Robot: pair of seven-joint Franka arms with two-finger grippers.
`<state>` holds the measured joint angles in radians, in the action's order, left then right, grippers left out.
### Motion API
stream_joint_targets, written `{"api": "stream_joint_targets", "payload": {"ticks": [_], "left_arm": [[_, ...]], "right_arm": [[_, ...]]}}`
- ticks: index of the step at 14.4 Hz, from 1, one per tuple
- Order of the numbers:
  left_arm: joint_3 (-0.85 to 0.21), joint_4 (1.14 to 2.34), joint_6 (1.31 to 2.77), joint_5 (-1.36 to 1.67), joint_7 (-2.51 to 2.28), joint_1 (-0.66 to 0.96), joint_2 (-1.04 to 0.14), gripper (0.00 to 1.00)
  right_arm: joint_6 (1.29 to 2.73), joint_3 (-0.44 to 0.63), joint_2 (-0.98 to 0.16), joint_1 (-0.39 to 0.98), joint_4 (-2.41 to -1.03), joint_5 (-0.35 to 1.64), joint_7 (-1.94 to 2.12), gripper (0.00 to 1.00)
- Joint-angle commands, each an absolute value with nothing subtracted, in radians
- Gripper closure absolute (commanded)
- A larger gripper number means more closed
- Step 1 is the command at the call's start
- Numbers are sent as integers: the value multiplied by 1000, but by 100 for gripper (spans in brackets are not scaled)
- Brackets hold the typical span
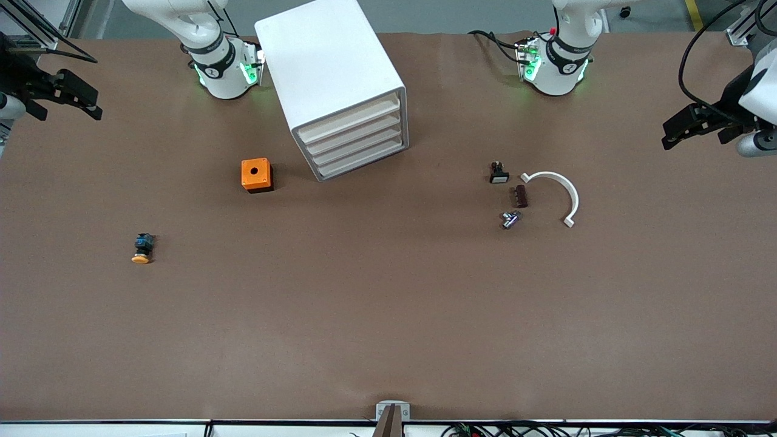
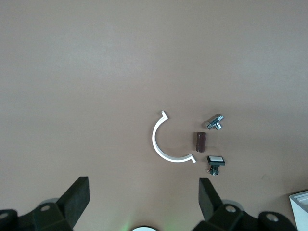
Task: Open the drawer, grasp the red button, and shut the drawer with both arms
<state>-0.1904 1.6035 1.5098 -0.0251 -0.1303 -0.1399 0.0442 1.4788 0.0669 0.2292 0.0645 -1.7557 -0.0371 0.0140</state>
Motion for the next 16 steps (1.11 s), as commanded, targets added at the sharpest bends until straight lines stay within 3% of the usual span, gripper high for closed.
{"api": "stream_joint_targets", "payload": {"ticks": [1, 7, 16], "left_arm": [[-199, 1555, 1485, -44, -109, -137, -40, 0], [-206, 1555, 1575, -26, -234, -101, -204, 0], [-206, 1539, 1618, -23, -915, 127, -428, 0]], "right_arm": [[1468, 69, 238, 61, -1752, -25, 26, 0], [1482, 58, 230, 89, -1758, -23, 0, 0], [1548, 58, 131, 273, -1758, -21, -302, 0]]}}
